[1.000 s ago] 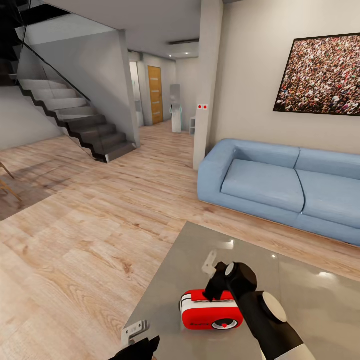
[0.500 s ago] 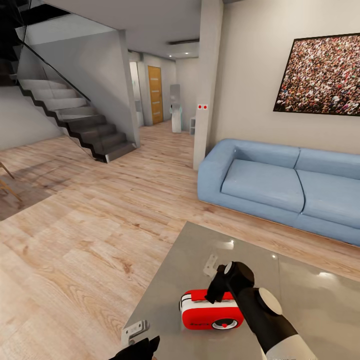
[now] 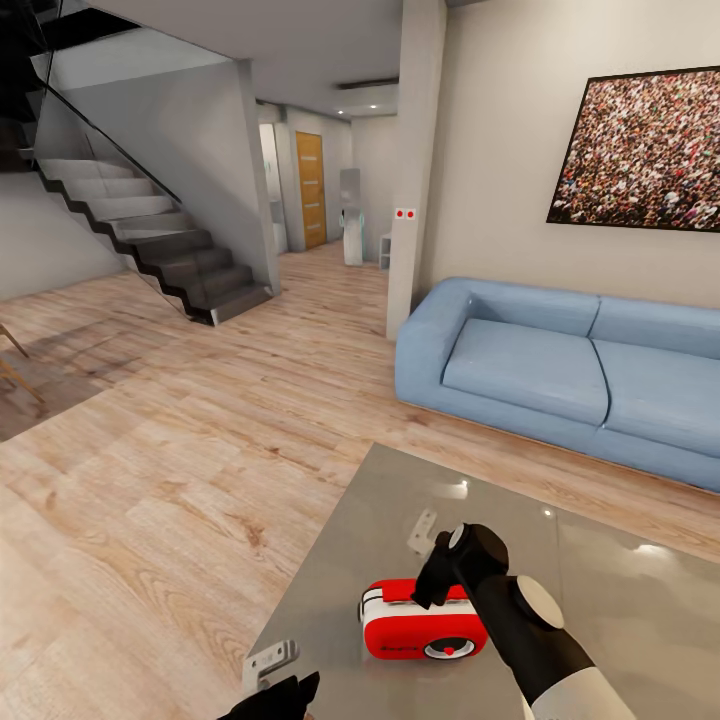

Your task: Turn on the radio receiver that's on the table in the living room.

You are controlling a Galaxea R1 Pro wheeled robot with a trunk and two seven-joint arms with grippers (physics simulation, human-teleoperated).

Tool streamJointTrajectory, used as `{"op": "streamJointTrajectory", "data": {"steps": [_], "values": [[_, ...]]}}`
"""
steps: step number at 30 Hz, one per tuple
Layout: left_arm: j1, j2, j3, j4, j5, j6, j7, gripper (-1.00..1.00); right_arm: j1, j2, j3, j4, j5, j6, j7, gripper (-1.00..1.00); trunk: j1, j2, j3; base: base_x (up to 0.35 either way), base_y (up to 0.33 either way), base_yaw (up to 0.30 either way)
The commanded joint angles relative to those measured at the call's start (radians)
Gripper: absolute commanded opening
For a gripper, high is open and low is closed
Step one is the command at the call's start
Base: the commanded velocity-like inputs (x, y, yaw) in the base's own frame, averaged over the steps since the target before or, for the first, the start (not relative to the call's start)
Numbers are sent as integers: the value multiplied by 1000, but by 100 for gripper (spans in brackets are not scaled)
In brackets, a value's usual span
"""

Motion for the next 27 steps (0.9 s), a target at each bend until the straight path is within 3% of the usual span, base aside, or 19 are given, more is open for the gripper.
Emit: {"op": "streamJointTrajectory", "data": {"steps": [1, 27], "values": [[0, 0, 0, 0, 0, 0, 0, 100, 0, 0, 0, 0, 0, 0, 0, 100, 0, 0, 0, 0, 0, 0], [0, 2, -32, -7, 0, 0, 0, 100, 0, 0, 0, -1, 1, 1, 0, 100, 0, 0, 0, 0, 0, 0]]}}
